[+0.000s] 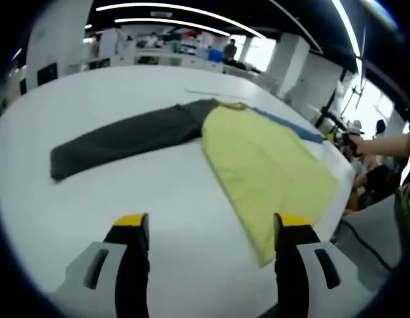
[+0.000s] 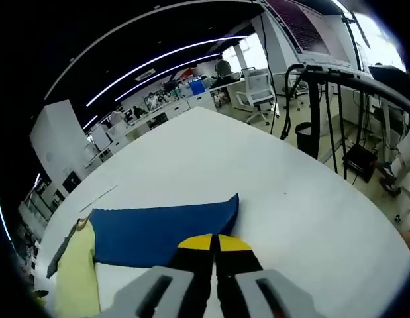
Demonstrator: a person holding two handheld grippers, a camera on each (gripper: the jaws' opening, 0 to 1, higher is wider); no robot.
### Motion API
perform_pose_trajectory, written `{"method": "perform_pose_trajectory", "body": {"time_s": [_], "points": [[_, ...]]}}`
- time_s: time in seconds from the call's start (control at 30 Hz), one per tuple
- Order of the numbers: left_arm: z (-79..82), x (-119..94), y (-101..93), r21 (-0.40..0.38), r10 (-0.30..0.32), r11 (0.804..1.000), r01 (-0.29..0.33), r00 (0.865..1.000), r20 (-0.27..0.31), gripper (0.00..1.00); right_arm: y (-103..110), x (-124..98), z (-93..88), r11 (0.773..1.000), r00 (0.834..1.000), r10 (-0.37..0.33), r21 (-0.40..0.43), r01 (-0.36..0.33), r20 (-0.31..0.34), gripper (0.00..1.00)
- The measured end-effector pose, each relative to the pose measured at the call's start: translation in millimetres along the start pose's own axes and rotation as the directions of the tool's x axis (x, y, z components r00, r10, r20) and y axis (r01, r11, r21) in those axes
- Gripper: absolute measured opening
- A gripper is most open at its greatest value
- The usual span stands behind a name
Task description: Fold the garment on the visible template until the final outline fits inside the template.
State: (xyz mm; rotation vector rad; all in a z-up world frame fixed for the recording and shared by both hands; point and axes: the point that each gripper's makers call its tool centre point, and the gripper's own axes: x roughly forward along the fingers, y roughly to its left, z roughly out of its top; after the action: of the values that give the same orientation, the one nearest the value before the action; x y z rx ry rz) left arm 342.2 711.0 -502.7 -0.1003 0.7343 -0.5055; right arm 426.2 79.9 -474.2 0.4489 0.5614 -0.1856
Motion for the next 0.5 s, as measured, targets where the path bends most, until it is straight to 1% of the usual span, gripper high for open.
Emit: {"method": "perform_pose_trajectory", "body": {"time_s": [0.03, 0.1, 0.27, 0.3, 0.37, 0.43, 0.47, 0.5], "points": [[0.8, 0.8, 0.0, -0.007, -0.001, 1.000, 0.001, 1.000, 0.009, 0.73, 4.6, 0.4, 2.9, 1.000, 1.000, 0.010, 0.004, -0.010, 0.003, 0.00], [2.3, 1.8, 0.0, -0.020, -0.002, 1.000, 0.003, 1.000, 0.023, 0.73, 22.1, 2.6, 9.5, 0.998, 0.998, 0.063, 0.021, -0.063, 0.007, 0.00], [2.9, 3.8, -0.4, -0.019, -0.006, 1.000, 0.007, 0.999, 0.036, 0.73, 65.1, 8.6, 18.7, 0.989, 0.989, 0.148, -0.011, -0.148, 0.001, 0.00], [3.7, 3.8, -0.2, -0.020, -0.007, 1.000, 0.007, 0.999, 0.041, 0.73, 78.3, 10.1, 19.7, 0.984, 0.984, 0.178, -0.014, -0.178, -0.002, 0.00], [6.2, 3.9, 2.1, -0.035, -0.005, 0.999, 0.007, 0.998, 0.062, 0.72, 94.4, 12.2, 19.4, 0.978, 0.978, 0.209, -0.027, -0.209, -0.012, 0.00], [8.4, 3.6, 7.3, -0.050, 0.012, 0.999, -0.008, 0.997, 0.079, 0.72, 115.3, 15.5, 15.9, 0.965, 0.966, 0.255, -0.056, -0.257, -0.040, 0.00], [9.5, 3.0, 9.0, -0.058, 0.014, 0.998, -0.009, 0.996, 0.087, 0.71, 122.3, 16.8, 14.7, 0.962, 0.963, 0.265, -0.058, -0.268, -0.047, 0.00], [11.0, 2.4, 9.8, -0.063, 0.016, 0.998, -0.010, 0.995, 0.096, 0.71, 133.7, 18.8, 12.9, 0.956, 0.957, 0.284, -0.058, -0.287, -0.058, 0.00]]}}
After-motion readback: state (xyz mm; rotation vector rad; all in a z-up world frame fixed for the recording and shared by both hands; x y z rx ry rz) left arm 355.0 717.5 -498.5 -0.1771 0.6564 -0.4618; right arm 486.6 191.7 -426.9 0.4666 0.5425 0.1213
